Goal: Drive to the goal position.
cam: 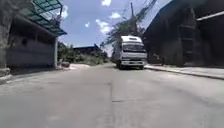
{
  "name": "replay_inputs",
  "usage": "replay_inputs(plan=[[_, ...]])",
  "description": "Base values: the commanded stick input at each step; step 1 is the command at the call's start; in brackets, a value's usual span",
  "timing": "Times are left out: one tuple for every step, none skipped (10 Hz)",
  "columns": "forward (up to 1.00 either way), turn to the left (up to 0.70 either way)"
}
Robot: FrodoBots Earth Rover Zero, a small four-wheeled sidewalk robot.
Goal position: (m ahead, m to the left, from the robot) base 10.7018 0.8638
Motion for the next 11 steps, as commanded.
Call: replay_inputs(plan=[[1.00,0.00],[1.00,0.00],[1.00,0.00],[1.00,0.00],[1.00,0.00],[1.00,0.00],[1.00,0.00],[1.00,0.00],[1.00,0.00],[1.00,0.00],[1.00,0.00]])
